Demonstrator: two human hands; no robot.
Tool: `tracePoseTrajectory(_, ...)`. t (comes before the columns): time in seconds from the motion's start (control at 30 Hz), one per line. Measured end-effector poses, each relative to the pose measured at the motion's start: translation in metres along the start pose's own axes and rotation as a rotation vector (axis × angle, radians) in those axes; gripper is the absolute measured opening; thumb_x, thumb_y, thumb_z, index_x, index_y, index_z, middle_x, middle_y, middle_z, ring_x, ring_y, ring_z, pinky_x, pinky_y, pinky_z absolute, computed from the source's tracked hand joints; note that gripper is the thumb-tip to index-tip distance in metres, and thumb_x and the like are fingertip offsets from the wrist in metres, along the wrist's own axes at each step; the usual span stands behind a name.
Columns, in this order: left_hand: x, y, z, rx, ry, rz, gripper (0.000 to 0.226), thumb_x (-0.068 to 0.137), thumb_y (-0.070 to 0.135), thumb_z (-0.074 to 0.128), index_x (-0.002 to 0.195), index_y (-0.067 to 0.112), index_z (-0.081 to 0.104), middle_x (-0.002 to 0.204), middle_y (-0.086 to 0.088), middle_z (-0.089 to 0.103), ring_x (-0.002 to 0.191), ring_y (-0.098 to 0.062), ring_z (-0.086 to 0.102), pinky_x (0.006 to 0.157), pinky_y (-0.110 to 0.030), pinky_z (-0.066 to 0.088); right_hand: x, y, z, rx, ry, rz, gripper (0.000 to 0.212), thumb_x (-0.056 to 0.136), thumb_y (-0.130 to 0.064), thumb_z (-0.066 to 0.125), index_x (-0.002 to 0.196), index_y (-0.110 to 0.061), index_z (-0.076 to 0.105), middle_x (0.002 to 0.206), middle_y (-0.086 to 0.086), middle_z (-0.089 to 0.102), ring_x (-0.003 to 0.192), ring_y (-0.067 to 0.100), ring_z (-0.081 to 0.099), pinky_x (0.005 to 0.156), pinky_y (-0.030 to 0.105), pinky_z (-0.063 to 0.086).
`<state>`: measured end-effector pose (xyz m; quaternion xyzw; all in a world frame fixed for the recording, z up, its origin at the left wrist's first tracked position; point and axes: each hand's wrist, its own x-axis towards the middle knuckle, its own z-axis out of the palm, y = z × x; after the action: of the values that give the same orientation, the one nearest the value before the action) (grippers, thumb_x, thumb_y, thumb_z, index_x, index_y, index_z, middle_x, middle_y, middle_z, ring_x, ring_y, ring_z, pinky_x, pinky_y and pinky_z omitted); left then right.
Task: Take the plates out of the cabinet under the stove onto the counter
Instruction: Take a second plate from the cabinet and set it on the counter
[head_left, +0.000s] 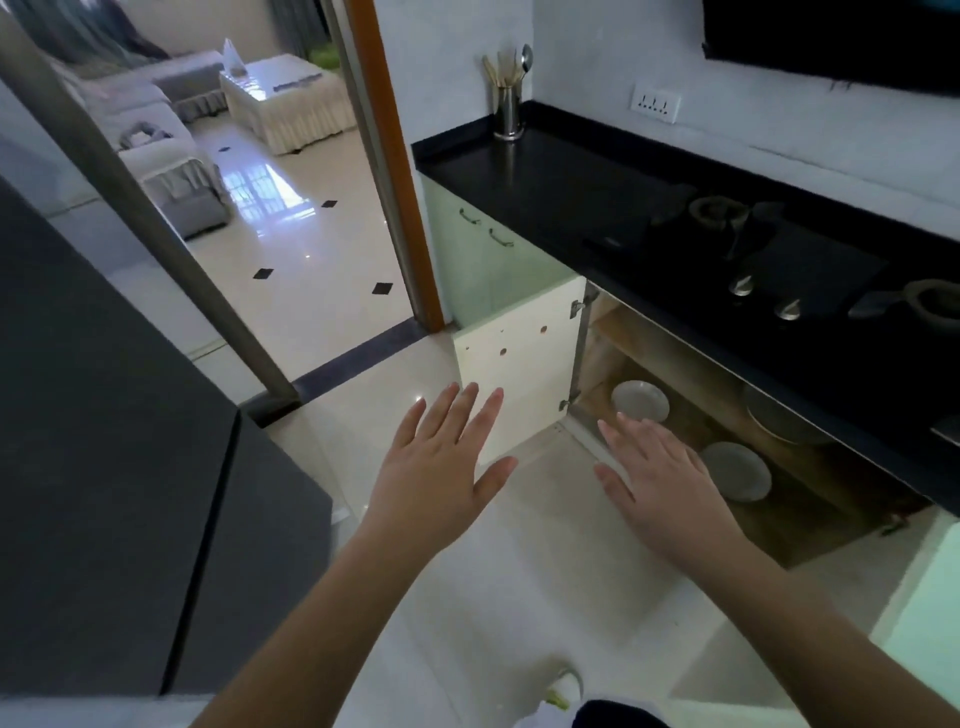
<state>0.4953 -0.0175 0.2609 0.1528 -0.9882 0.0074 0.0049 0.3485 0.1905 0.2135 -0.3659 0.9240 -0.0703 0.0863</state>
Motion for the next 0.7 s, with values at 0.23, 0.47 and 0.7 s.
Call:
tracePoseTrajectory(0.23,0.084,-0.004,0.006,-0.031,-0.048,0.010,0.080,0.083,0.077,-0.015,0.152,0.037,-0.012,0.164,0.005,-0.008,0.149,-0.021,-0.014,0.121,-0.051,-0.002,0.058,0.021,-0.029,0.051,0.051,0.088,0.062,0.097,-0.059,0.014,0.154,-0.034,0.013,0.163,-0.007,0.015,0.150,0.017,0.010,0.117,0.039,0.009)
tracePoseTrajectory(0.47,0.173,0.007,0.016,-0.047,-0.030,0.226,0.080,0.087,0.073,-0.010,0.156,0.035,0.007,0.165,0.002,0.009,0.151,-0.020,-0.001,0.121,-0.045,0.003,0.066,0.058,-0.041,0.067,0.078,0.326,0.064,0.097,-0.060,0.017,0.154,-0.032,0.012,0.162,-0.007,0.018,0.149,0.017,0.013,0.118,0.038,0.013)
tracePoseTrajectory(0.7,0.269,0.012,0.032,-0.074,-0.015,0.469,0.079,0.092,0.070,0.000,0.153,0.028,0.029,0.158,-0.002,0.033,0.148,-0.023,0.023,0.118,-0.046,0.018,0.088,0.076,-0.053,0.067,0.158,0.576,0.061,0.098,-0.055,0.032,0.152,-0.027,0.023,0.161,-0.004,0.021,0.148,0.020,0.015,0.119,0.038,0.015)
